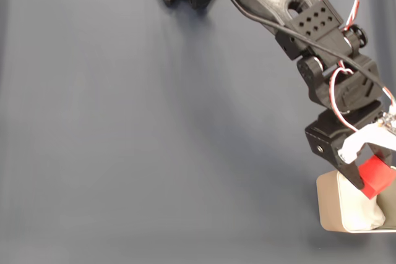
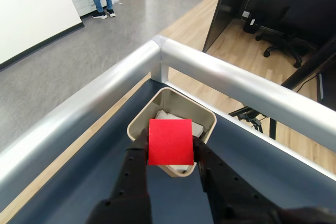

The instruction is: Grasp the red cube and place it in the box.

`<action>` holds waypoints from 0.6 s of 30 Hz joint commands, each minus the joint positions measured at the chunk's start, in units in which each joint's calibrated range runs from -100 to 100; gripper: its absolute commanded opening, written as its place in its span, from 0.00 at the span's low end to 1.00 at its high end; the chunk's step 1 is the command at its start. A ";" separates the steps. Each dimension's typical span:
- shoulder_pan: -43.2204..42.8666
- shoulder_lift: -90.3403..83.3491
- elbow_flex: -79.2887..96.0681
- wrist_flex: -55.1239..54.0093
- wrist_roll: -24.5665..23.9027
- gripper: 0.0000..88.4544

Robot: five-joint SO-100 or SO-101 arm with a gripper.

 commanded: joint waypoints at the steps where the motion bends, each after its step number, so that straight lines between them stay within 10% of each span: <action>1: 0.32 0.70 -5.88 0.17 -0.59 0.03; 18: 0.82 7.20 -14.27 0.17 -2.00 0.03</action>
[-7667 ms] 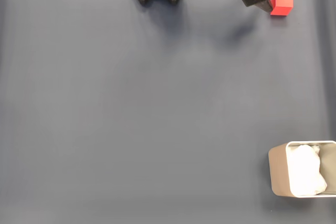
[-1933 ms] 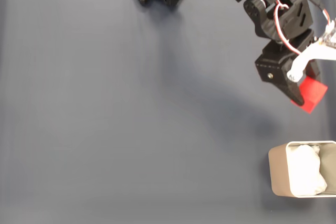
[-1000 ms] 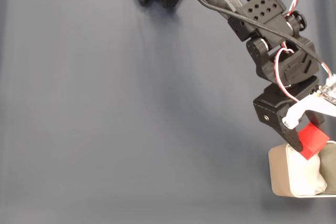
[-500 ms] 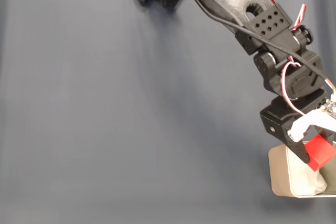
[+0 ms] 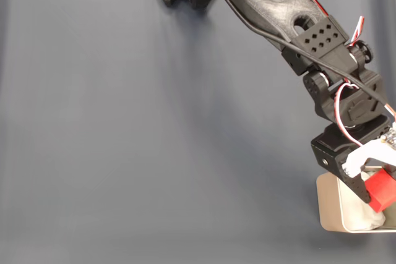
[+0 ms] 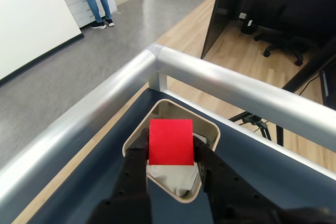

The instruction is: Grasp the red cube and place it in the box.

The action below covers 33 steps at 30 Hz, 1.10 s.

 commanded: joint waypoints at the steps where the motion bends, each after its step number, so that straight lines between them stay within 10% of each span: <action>1: 0.59 -0.27 -4.42 0.17 -0.39 0.03; 33: 1.72 -0.18 -4.33 0.67 -0.29 0.03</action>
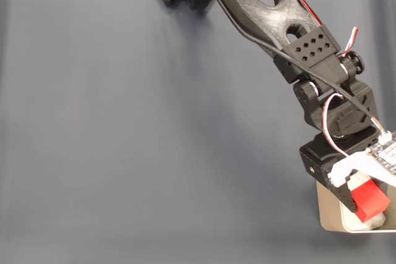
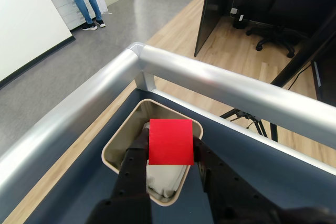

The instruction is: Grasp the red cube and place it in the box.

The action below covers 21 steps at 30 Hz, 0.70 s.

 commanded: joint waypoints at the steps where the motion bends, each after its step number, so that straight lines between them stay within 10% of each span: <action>1: -0.50 -1.40 -3.42 0.19 0.15 0.03; 11: -0.57 -1.05 -3.70 0.19 0.24 0.06; 21: -0.29 -1.23 -6.34 7.48 1.51 0.47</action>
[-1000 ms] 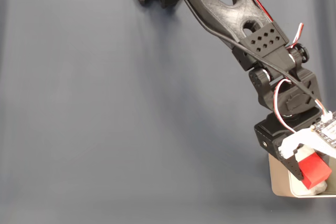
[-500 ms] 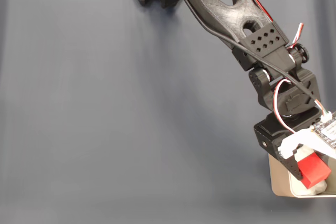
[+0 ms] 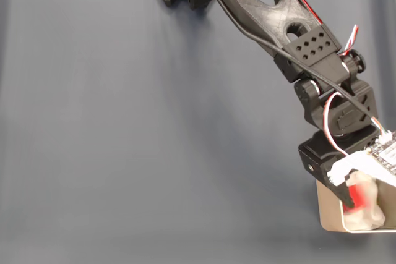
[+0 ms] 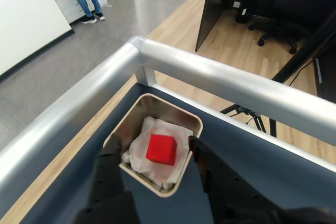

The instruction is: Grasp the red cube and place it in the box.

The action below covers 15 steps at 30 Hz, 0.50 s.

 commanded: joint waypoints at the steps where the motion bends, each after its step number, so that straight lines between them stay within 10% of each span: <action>1: -0.07 -1.31 -3.99 1.84 0.98 0.50; 15: 0.00 -1.49 -4.45 -0.38 1.47 0.57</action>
